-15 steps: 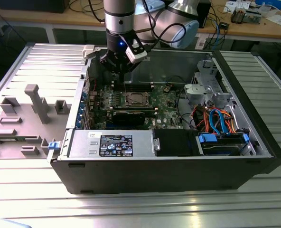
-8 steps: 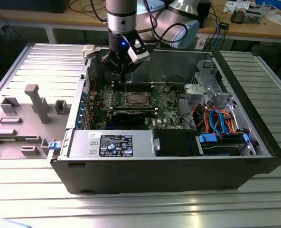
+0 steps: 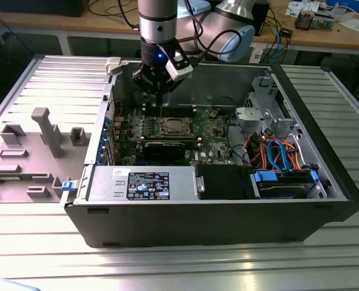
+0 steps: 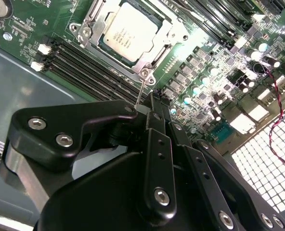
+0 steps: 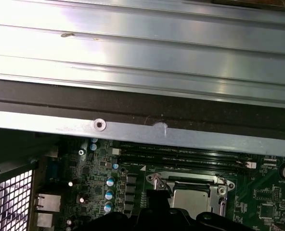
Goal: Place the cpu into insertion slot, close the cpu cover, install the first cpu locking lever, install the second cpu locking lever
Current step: 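Install the first cpu locking lever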
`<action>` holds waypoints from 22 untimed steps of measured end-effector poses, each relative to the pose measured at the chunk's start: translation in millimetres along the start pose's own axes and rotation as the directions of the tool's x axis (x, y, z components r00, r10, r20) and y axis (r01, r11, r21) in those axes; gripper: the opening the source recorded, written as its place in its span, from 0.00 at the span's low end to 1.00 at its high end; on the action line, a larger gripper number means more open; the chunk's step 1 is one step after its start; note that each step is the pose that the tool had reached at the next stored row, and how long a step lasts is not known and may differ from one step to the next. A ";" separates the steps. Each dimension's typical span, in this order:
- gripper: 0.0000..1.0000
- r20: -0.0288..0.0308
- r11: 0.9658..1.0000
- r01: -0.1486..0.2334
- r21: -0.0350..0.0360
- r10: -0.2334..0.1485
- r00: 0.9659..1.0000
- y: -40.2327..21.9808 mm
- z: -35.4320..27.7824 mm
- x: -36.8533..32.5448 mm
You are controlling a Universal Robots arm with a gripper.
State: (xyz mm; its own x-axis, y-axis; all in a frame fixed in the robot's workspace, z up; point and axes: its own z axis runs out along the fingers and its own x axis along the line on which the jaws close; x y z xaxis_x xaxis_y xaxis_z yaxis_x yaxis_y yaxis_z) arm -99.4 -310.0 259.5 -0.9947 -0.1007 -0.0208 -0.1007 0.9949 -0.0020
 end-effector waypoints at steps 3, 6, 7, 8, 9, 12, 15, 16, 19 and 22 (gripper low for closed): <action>0.11 0.000 1.000 -0.002 0.000 0.002 1.000 -0.2 0.1 -2.3; 0.11 0.000 1.000 -0.003 0.000 0.003 1.000 -0.4 0.2 -3.9; 0.11 0.000 1.000 -0.003 0.000 0.003 1.000 -0.4 0.2 -3.9; 0.11 0.000 1.000 -0.004 0.000 0.004 1.000 -0.4 0.2 -3.9; 0.11 0.000 1.000 -0.004 0.000 0.004 1.000 -0.4 0.2 -4.0; 0.11 0.000 1.000 -0.004 0.000 0.004 1.000 -0.5 0.3 -4.5; 0.11 0.000 1.000 -0.004 0.000 0.004 1.000 -0.5 0.3 -4.5; 0.11 0.000 1.000 -0.004 0.000 0.004 1.000 -0.5 0.3 -4.5; 0.11 0.000 1.000 -0.004 0.000 0.004 1.000 -0.5 0.3 -4.7; 0.11 0.000 1.000 -0.006 -0.001 0.006 1.000 -0.6 0.4 -5.5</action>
State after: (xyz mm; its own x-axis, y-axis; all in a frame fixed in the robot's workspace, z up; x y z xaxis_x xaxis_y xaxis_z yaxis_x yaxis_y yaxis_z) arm -93.8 -310.0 259.2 -0.9953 -0.0944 -0.0210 -0.0944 0.9955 -0.0008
